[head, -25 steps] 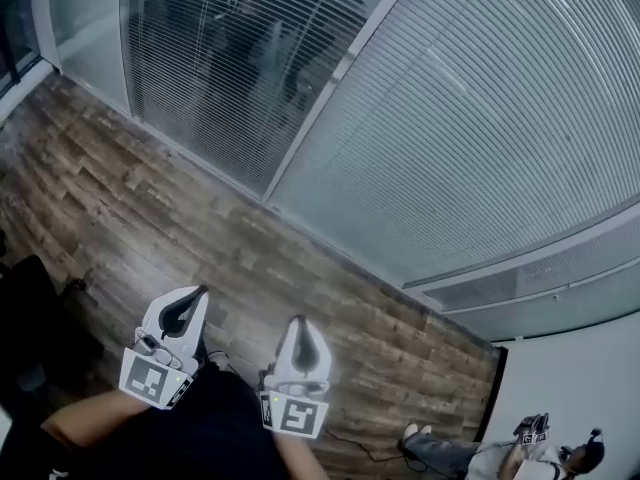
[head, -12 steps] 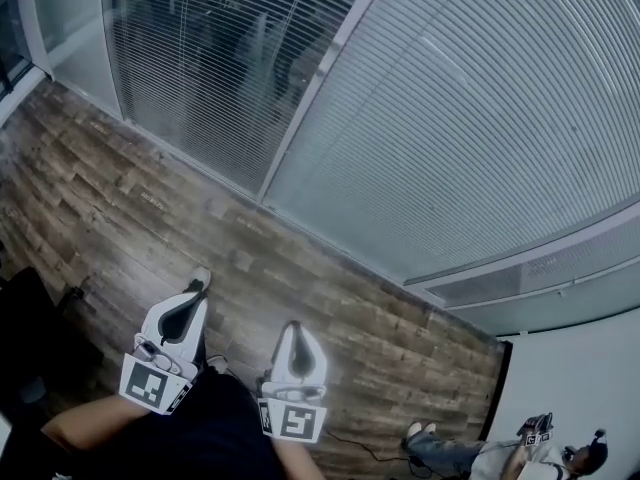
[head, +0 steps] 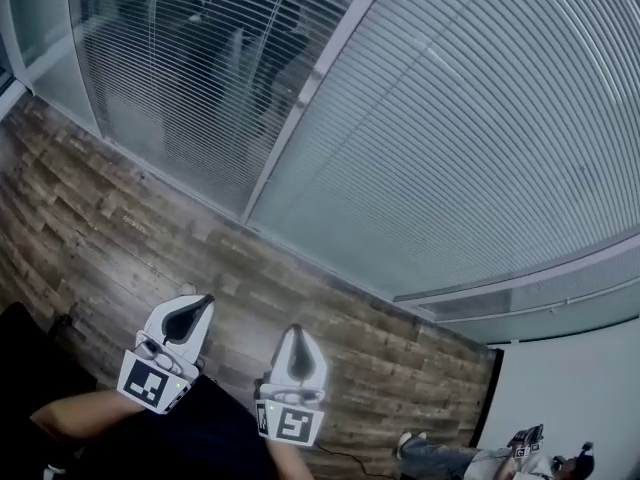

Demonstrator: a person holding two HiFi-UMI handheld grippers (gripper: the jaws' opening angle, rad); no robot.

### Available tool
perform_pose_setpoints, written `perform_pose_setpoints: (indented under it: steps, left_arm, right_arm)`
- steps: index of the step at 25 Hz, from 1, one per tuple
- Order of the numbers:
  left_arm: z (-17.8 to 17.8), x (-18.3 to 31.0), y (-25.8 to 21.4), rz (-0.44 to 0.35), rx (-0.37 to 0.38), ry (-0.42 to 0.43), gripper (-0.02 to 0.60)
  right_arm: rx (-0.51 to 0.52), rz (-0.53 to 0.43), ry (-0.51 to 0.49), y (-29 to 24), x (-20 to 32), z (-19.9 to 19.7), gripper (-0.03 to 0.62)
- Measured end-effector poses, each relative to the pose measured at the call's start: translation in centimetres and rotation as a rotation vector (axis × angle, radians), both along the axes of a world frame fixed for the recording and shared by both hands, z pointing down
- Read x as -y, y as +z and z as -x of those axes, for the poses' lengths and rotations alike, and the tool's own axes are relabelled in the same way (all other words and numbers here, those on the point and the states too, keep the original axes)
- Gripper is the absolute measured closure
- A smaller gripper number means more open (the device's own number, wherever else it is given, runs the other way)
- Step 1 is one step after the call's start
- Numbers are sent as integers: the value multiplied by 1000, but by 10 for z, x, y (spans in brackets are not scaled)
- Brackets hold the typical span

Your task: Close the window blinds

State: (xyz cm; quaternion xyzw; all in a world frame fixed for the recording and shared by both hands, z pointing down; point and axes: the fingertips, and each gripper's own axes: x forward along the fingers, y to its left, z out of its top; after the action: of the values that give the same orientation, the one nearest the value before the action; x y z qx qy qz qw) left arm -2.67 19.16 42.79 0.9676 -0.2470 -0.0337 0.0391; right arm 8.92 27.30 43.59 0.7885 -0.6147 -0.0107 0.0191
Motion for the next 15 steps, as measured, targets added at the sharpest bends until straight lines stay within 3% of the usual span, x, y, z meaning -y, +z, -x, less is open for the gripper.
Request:
perform_pose_setpoints:
  steps: [6, 15]
  left_arm:
    - [-43, 64, -17, 40, -38, 60, 580]
    - [-61, 151, -27, 49, -63, 109, 580]
  right_arm:
    - [-11, 70, 45, -7, 67, -31, 592]
    - [14, 71, 76, -8, 184, -55, 591]
